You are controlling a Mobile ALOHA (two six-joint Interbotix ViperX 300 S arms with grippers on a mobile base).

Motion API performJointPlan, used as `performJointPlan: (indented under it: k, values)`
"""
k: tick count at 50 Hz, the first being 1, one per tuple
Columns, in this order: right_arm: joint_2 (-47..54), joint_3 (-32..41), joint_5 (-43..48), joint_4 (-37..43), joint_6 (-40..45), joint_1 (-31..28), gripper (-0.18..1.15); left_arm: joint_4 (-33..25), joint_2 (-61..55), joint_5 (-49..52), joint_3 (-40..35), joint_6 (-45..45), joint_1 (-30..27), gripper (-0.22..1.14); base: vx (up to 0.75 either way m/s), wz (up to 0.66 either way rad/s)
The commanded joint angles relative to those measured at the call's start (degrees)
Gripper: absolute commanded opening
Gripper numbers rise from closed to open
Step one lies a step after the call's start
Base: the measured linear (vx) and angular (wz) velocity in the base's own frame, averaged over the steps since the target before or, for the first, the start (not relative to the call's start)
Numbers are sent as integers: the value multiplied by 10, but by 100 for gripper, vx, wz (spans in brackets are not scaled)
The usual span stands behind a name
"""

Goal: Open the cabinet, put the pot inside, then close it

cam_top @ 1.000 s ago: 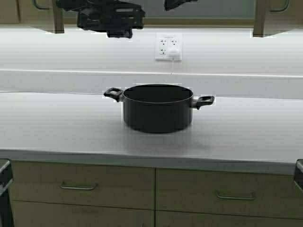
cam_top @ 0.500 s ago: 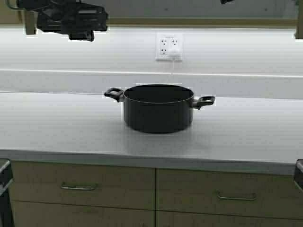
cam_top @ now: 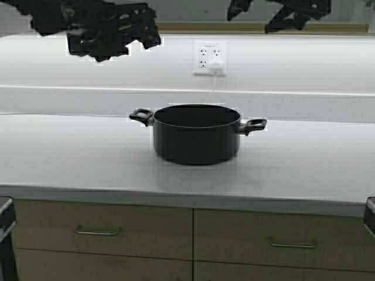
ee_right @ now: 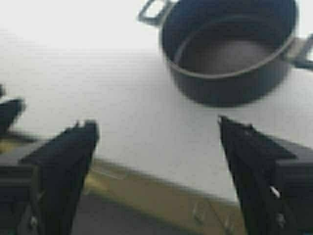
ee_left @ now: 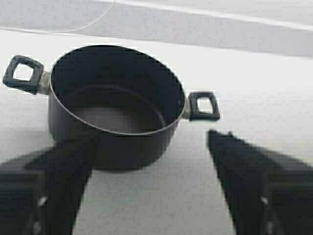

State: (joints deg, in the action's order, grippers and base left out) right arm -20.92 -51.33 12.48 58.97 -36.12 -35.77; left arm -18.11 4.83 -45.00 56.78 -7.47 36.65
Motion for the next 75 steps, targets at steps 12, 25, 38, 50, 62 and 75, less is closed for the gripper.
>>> performJointPlan:
  k: [12,25,38,50,62,75]
  values:
    - [187,-117,385,-83,475,-120,103,2,-249,-394,62,-321,2,102,0,1]
    - [421,-138,636,-259,852,-61,103,9,-462,-554,-8,-564,-77,102,1,1]
    - [621,-96,837,-270,1035,-49,103,110,-521,-555,-97,-591,-98,102,4,2]
    - [664,-76,859,-267,1047,-48,103,117,-528,-554,-100,-584,-99,102,10,2]
    - [668,-63,859,-266,1043,-48,103,120,-532,-554,-98,-578,-99,102,11,5]
    - [679,-39,859,-268,1036,-43,103,115,-541,-553,-120,-576,-99,102,8,3]
